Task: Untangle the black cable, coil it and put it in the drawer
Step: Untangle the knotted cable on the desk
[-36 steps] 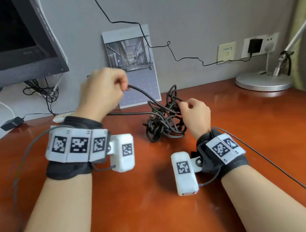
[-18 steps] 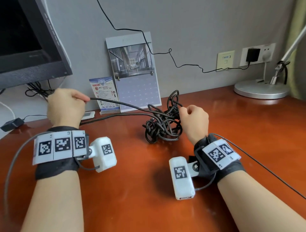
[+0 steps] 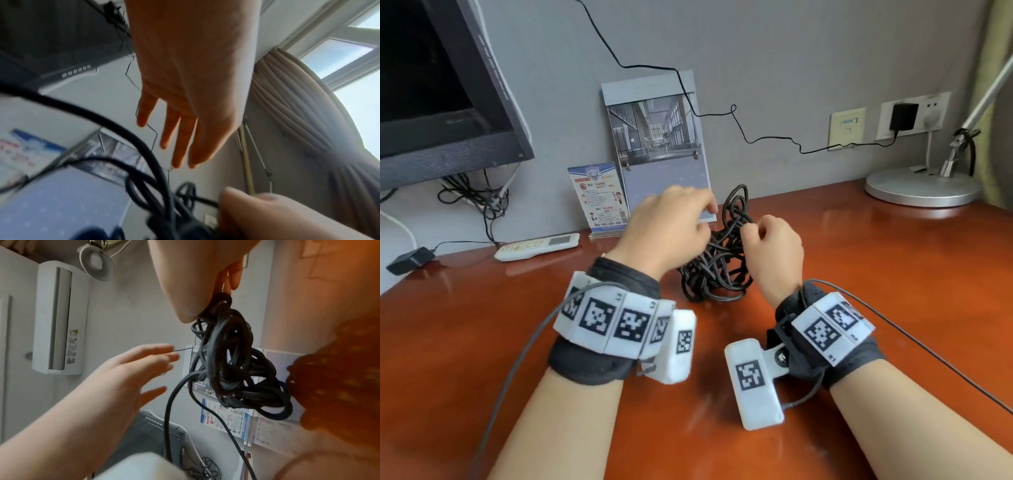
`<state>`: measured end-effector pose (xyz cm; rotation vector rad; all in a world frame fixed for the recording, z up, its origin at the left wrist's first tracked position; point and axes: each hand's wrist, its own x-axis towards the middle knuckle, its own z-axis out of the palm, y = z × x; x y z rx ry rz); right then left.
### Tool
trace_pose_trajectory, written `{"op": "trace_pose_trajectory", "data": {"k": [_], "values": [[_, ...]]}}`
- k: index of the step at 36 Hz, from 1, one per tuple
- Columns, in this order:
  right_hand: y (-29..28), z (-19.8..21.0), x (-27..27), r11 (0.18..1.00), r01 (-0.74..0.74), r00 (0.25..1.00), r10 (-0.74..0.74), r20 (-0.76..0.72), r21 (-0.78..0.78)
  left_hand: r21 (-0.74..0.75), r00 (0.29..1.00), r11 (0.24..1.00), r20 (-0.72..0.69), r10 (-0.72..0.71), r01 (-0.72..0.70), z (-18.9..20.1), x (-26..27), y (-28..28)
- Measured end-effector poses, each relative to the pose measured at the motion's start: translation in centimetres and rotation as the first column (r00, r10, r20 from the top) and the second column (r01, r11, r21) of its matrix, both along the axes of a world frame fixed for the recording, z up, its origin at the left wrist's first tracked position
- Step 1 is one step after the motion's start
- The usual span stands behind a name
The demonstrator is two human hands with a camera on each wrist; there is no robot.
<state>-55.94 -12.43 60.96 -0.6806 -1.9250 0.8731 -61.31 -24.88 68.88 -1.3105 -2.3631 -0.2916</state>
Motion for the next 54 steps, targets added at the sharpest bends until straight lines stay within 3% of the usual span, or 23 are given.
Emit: {"op": "trace_pose_trajectory", "data": {"k": [5, 13, 18, 22, 29, 33, 38, 44, 50, 54], "values": [[-0.4, 0.0, -0.2, 0.999, -0.011, 0.999, 0.013, -0.036, 0.04, -0.166, 1.0, 0.986, 0.017, 0.02, -0.017, -1.3, -0.2, 0.8], [-0.3, 0.0, -0.2, 0.999, 0.022, 0.999, -0.021, -0.024, 0.039, -0.147, 1.0, 0.989, 0.005, -0.005, 0.006, -0.7, 0.3, 0.6], [-0.2, 0.3, -0.1, 0.989, 0.039, 0.999, -0.038, 0.009, -0.144, -0.128, 0.999, 0.992, 0.033, -0.006, 0.011, 0.1, 0.1, -0.1], [0.4, -0.4, -0.8, 0.962, -0.063, 0.994, 0.037, -0.104, -0.267, -0.145, 0.999, 0.989, 0.032, 0.035, -0.03, 0.4, -0.2, -0.4], [0.4, -0.3, -0.7, 0.953, -0.152, 0.988, 0.142, -0.057, -0.261, -0.089, 0.996, 0.992, 0.029, 0.089, -0.086, 0.4, -1.1, -1.3], [0.1, -0.1, -0.4, 0.878, -0.313, 0.949, 0.284, -0.133, -0.363, -0.082, 0.997, 0.994, -0.036, 0.064, -0.066, -0.1, -1.2, -0.6], [-0.1, 0.1, 0.4, 0.848, -0.449, 0.894, 0.422, -0.155, -0.282, -0.056, 0.994, 0.995, -0.066, 0.082, -0.086, 0.1, -1.5, -0.7], [0.3, 0.1, 0.4, 0.954, -0.273, 0.962, 0.269, -0.052, -0.124, -0.073, 0.996, 0.996, -0.084, 0.042, -0.048, -0.4, -1.3, -0.3], [2.4, -1.1, 0.3, 0.95, -0.088, 0.996, 0.088, -0.014, -0.299, 0.006, 0.994, 0.995, -0.057, 0.098, -0.098, 0.8, -2.2, -1.7], [2.6, -1.3, 0.3, 0.889, -0.132, 0.991, 0.13, -0.034, -0.439, 0.183, 0.983, 0.968, -0.025, 0.18, -0.172, 2.0, -2.9, -3.5]]}}
